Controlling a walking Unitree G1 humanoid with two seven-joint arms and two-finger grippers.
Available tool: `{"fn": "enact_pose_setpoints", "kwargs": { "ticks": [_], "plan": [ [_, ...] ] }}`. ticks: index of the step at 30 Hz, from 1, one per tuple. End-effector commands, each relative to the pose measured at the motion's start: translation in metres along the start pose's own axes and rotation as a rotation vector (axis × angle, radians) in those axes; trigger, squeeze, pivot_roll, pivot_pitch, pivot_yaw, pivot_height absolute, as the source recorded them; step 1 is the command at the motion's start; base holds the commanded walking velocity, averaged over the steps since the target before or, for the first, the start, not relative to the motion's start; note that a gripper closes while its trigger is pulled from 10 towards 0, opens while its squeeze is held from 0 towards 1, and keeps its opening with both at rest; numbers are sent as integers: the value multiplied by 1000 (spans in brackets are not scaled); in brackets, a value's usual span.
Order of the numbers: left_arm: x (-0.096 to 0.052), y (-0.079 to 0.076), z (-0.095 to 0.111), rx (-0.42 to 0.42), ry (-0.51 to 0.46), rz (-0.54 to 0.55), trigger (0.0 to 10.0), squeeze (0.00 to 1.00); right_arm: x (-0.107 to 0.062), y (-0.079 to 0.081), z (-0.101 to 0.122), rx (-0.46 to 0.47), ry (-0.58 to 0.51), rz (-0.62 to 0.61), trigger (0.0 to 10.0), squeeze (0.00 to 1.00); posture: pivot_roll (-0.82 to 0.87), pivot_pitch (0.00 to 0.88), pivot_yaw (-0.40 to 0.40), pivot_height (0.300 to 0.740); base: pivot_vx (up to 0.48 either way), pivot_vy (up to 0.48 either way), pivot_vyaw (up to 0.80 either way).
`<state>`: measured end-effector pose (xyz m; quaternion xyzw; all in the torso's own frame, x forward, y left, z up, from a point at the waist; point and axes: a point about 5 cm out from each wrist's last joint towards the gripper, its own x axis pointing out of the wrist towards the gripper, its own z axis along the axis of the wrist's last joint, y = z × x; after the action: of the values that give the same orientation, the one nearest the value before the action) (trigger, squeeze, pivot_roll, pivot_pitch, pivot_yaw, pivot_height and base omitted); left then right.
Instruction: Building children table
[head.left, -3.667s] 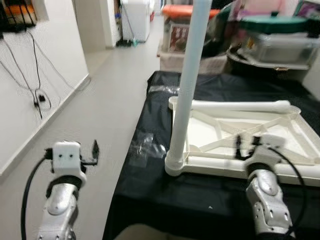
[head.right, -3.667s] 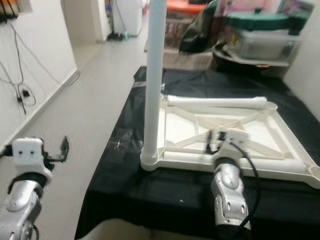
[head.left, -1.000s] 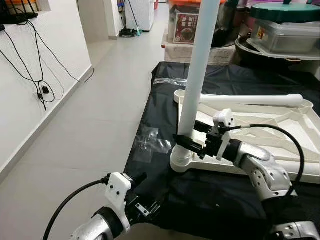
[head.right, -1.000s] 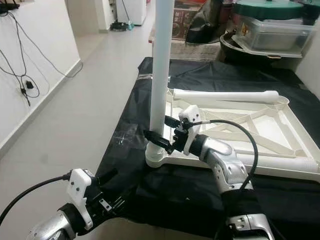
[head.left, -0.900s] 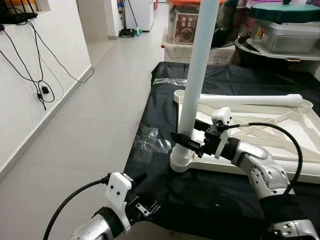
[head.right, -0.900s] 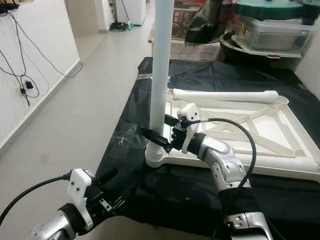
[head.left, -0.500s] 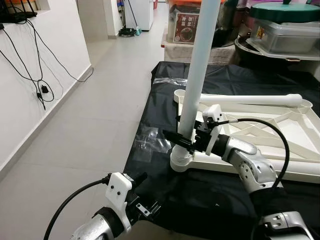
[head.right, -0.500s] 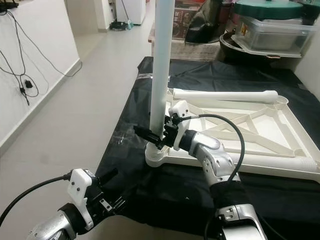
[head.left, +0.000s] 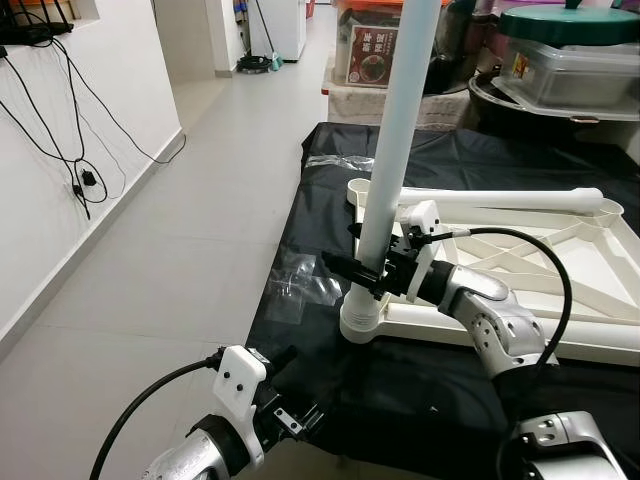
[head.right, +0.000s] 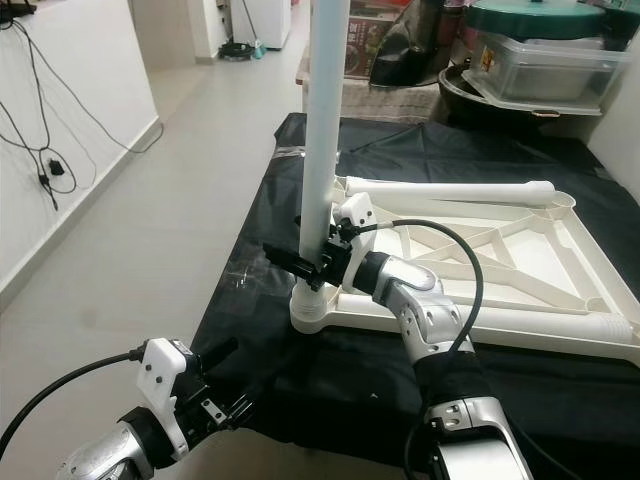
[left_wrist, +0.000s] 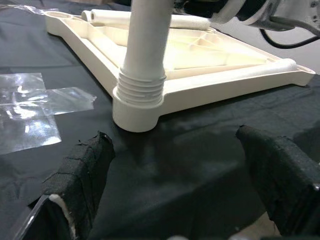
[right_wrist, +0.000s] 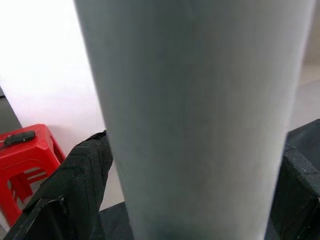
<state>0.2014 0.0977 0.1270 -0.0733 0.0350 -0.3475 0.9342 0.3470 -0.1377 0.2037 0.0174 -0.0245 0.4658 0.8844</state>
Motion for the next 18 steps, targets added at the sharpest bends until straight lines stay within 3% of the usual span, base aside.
{"fn": "enact_pose_setpoints", "kwargs": {
  "ticks": [1,11,12,13,14,15,18],
  "plan": [
    [-2,-1,-2,0,10,3,10000,0,2,0,2,-11,-14,0,10000,0,68,78,-54,740,0,0,0],
    [-2,-3,-3,2,13,-3,10000,0,2,-2,4,-9,-25,15,9725,0,70,77,-55,740,0,0,0],
    [-2,-3,-3,3,13,-4,10000,0,2,-2,4,-10,-26,16,6196,0,71,75,-55,740,0,0,0],
    [-2,-3,-3,3,13,-5,10000,0,2,-3,4,-11,-26,16,4980,0,71,75,-55,740,0,0,0],
    [-2,-3,-3,3,13,-5,10000,0,2,-3,4,-11,-26,16,4980,0,71,75,-55,740,0,0,0],
    [-2,-3,-3,4,13,-5,10000,0,2,-3,4,-12,-26,15,0,0,71,76,-53,740,0,0,0],
    [-2,-3,-3,4,14,-5,10000,0,2,-3,4,-13,-26,14,0,0,72,75,-55,740,0,0,0]
  ]
}}
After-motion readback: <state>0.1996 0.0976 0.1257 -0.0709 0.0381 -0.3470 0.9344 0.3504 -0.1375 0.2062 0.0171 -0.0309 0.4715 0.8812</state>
